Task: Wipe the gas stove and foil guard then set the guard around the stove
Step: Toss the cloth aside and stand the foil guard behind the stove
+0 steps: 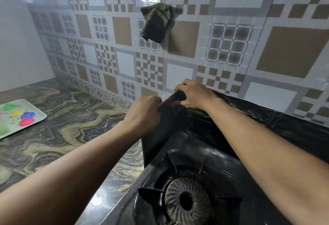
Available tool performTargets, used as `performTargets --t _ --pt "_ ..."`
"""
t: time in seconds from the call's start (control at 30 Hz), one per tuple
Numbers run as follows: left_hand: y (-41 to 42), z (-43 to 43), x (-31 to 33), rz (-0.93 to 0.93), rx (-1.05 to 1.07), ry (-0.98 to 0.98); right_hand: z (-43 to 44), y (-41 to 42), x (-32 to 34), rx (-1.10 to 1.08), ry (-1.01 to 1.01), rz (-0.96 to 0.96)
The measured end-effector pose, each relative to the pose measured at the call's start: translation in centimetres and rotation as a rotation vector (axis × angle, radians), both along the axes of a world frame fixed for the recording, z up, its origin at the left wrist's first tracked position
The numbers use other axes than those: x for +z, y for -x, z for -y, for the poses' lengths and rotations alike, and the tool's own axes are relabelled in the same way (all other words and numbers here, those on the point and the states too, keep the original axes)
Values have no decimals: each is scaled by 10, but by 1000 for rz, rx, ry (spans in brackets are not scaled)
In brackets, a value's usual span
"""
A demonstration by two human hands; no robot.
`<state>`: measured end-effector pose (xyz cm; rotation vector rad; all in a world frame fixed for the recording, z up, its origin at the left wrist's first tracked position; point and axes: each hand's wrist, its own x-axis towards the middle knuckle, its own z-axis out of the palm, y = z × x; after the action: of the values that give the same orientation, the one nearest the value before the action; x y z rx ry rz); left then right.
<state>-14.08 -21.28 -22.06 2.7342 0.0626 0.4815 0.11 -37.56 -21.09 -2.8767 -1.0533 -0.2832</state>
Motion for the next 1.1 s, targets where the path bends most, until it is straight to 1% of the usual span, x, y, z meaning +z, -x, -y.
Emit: performTargets --t 0.1,0.27,0.37,0.47,0.67,0.77,0.83,1.0,1.1 --pt "0 -2 -3 -4 -7 32 1 0 -2 -14 28 56" --pt "-1 -4 -5 -6 -16 31 -6 3 -8 -36 54 130" --pt "2 -5 -3 -28 -22 10 -6 1 -10 -21 45 95" --pt "5 -5 -4 -92 -22 -30 -4 -2 -12 -2 99 97" --pt "5 -6 -11 -63 -12 -45 -11 0 -27 -25 118 310" --pt "3 -10 -11 -62 -4 -47 -14 0 -31 -42 110 368" --pt "3 -12 -12 -62 1 -59 -15 -2 -31 -40 107 361" --pt "2 -14 -9 -87 66 -103 -11 -1 -28 -3 79 254" --pt "-2 -9 -3 -107 83 -110 -4 3 -23 -19 53 224"
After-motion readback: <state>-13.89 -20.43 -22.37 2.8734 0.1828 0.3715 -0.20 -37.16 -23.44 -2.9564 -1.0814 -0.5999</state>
